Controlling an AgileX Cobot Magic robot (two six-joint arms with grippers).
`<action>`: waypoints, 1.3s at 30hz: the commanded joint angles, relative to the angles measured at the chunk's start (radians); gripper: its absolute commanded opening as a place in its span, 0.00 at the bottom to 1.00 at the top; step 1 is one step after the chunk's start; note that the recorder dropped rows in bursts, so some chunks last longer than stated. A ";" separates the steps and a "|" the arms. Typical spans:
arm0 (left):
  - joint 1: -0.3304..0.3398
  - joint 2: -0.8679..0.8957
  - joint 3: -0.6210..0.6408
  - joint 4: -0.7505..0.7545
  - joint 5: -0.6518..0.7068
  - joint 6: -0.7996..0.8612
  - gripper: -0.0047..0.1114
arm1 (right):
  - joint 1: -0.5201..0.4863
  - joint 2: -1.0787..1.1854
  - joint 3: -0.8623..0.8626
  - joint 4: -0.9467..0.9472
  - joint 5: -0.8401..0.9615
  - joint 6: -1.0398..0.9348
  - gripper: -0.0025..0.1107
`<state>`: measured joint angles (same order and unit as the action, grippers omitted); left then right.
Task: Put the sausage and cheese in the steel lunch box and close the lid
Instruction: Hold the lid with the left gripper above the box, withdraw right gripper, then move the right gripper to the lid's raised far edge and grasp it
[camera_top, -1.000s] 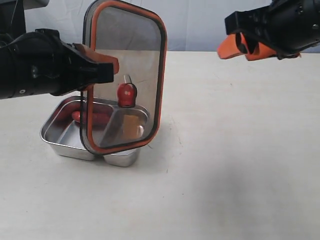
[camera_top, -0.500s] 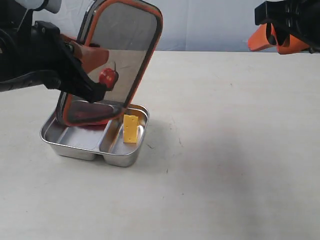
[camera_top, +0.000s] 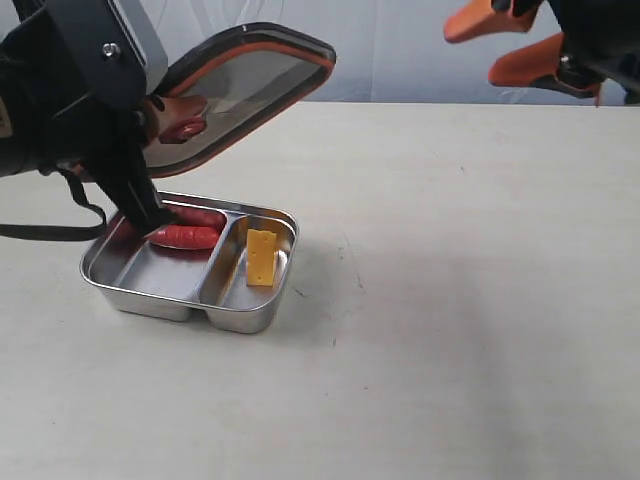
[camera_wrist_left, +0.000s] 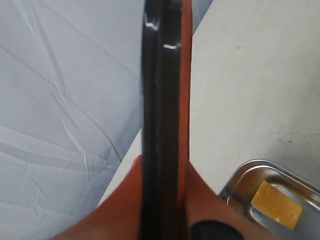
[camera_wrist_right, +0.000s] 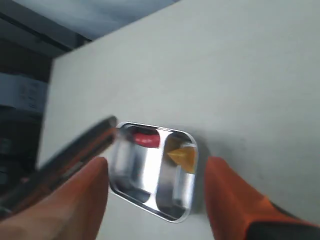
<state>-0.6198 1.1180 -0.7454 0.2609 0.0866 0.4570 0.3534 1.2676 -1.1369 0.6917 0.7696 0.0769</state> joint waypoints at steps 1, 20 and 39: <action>-0.001 -0.005 -0.007 0.037 0.010 -0.004 0.04 | -0.003 -0.004 0.057 0.305 -0.096 -0.046 0.51; -0.001 -0.005 -0.009 0.136 -0.119 -0.004 0.04 | 0.111 0.017 0.265 1.053 -0.130 -0.583 0.51; -0.001 -0.005 -0.009 0.180 -0.196 -0.004 0.04 | 0.126 0.017 0.265 1.053 -0.144 -0.590 0.51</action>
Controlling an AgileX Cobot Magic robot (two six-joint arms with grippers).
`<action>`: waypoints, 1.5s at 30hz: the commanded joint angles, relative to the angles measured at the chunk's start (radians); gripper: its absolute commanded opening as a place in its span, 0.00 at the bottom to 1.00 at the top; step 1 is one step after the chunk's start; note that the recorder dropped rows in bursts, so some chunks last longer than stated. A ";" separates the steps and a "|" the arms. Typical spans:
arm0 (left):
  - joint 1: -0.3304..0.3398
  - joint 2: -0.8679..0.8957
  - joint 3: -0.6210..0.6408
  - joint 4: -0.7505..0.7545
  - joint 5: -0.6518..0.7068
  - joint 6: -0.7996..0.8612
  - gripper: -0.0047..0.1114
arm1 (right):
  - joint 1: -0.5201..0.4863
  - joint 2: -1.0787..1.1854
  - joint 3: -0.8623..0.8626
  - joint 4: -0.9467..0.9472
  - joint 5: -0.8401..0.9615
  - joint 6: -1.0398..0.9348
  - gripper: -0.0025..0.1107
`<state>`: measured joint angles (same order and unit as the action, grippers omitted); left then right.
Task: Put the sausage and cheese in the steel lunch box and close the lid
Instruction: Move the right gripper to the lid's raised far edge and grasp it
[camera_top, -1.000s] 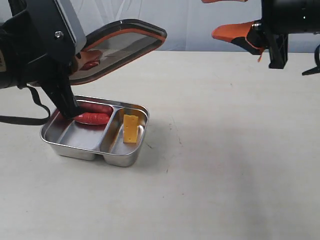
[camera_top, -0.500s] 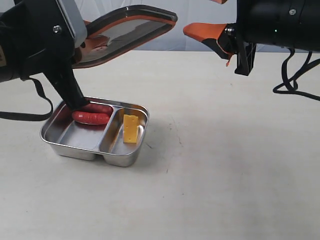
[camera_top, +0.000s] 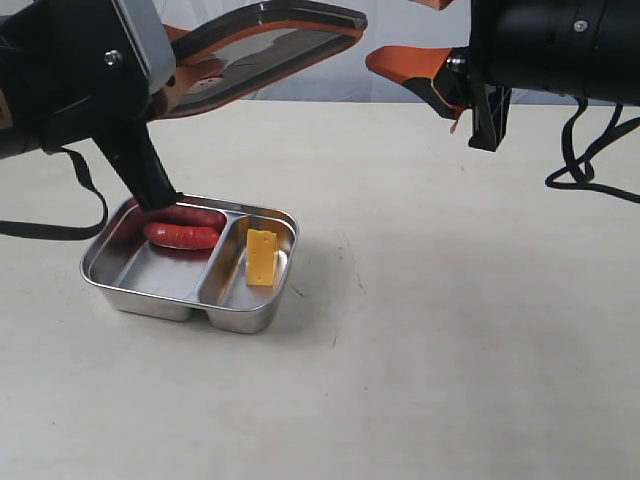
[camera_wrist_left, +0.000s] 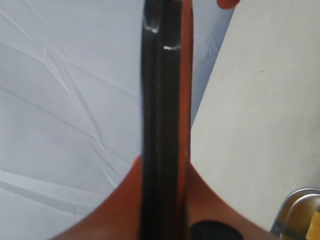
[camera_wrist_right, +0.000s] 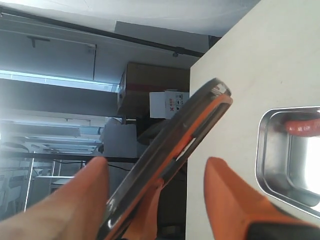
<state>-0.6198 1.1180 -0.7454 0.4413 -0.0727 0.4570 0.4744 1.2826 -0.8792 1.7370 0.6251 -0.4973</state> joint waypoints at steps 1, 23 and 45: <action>-0.001 -0.005 -0.009 0.002 -0.037 -0.004 0.04 | 0.005 0.002 0.007 0.007 0.000 -0.016 0.51; -0.001 -0.005 -0.009 0.002 -0.045 -0.002 0.04 | 0.005 0.002 0.007 0.007 0.044 -0.016 0.51; -0.052 -0.005 -0.009 0.005 -0.054 -0.002 0.04 | 0.005 0.002 -0.045 0.007 0.008 -0.016 0.51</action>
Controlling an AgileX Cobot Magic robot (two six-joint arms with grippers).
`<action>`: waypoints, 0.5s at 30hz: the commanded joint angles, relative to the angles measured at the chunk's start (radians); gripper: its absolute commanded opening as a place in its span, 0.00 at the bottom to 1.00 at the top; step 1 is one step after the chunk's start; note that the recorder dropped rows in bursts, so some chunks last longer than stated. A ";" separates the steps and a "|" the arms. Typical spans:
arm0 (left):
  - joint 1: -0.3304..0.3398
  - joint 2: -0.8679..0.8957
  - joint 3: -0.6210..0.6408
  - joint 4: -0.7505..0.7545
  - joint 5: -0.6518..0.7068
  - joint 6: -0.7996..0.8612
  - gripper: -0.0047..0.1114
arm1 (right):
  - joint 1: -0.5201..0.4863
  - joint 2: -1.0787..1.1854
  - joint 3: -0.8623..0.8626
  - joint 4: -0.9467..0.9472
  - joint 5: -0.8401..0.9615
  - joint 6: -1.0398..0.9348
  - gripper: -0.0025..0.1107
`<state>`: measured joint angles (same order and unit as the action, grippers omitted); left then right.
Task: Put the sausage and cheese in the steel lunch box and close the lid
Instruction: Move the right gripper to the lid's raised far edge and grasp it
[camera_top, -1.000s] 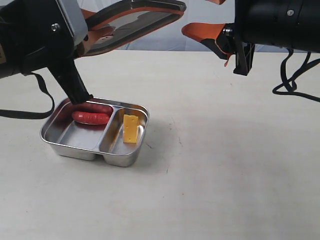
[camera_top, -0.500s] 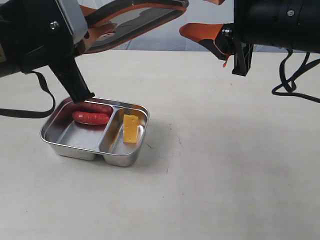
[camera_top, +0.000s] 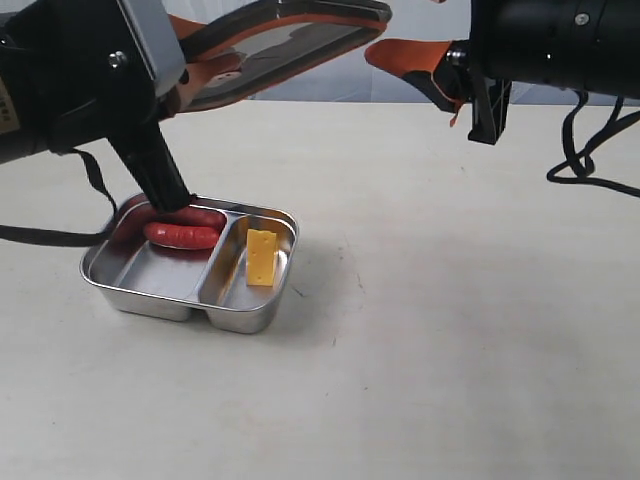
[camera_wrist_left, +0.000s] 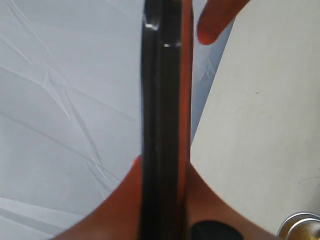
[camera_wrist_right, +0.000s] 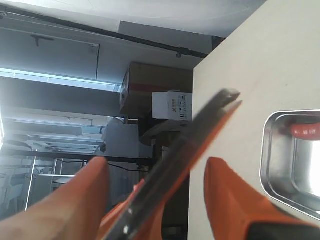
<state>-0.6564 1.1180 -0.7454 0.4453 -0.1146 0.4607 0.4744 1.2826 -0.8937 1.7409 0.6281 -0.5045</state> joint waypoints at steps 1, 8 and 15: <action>-0.016 -0.005 -0.009 0.001 -0.012 -0.006 0.04 | 0.005 0.002 -0.033 0.004 0.005 -0.009 0.51; -0.016 -0.005 -0.009 0.001 -0.014 -0.006 0.04 | 0.005 0.002 -0.032 0.004 0.018 -0.009 0.51; -0.016 -0.005 -0.009 0.005 -0.058 -0.006 0.04 | 0.099 0.002 -0.032 0.004 -0.074 -0.009 0.51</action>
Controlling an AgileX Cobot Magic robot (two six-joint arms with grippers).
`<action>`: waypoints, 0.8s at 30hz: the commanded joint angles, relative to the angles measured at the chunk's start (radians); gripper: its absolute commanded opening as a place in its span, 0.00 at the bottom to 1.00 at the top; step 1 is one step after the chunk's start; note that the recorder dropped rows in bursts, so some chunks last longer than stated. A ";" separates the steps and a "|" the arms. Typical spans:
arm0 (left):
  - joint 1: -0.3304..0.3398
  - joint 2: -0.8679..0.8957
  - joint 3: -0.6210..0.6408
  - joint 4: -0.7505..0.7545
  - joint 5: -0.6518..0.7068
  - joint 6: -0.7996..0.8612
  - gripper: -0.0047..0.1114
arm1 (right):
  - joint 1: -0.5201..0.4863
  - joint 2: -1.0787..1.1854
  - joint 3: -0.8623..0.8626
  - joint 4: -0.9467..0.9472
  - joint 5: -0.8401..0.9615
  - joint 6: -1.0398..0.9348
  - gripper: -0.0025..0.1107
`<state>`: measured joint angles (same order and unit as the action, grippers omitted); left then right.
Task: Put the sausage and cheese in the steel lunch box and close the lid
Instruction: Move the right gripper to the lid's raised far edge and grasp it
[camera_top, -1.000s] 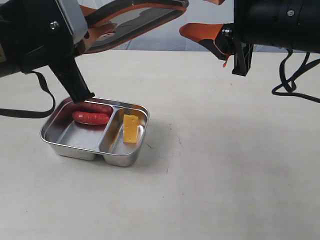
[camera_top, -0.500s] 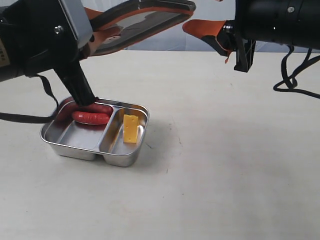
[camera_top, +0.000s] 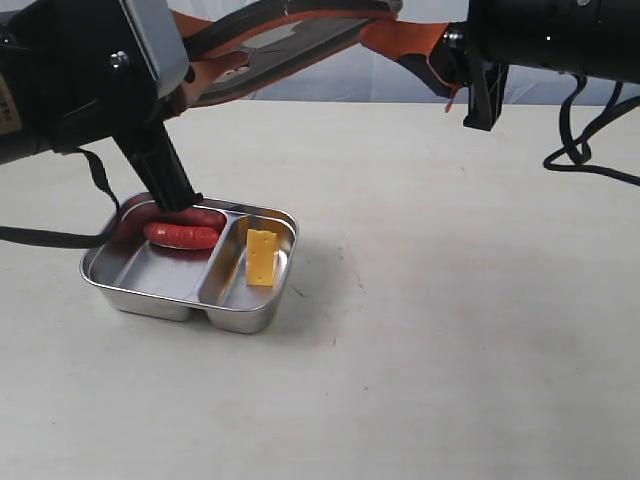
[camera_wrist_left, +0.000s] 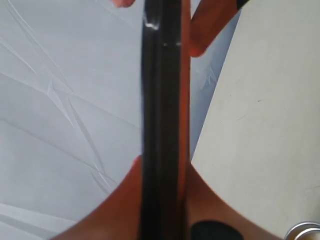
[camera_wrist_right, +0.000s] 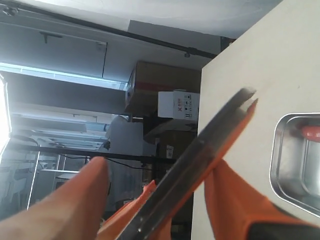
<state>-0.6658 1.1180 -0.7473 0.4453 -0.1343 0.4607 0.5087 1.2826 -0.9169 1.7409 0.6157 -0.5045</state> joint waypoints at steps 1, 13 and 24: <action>-0.006 -0.005 -0.007 0.005 -0.039 -0.006 0.04 | 0.078 0.002 -0.009 0.004 -0.084 -0.009 0.51; -0.006 -0.005 -0.007 0.005 0.015 -0.006 0.04 | 0.110 0.002 -0.009 0.004 -0.160 -0.009 0.16; -0.006 -0.007 -0.007 0.031 0.014 -0.006 0.10 | 0.110 0.002 -0.009 0.004 -0.176 -0.018 0.03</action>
<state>-0.6679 1.1180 -0.7473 0.4856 -0.1132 0.4749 0.6140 1.2826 -0.9252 1.7812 0.4545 -0.4781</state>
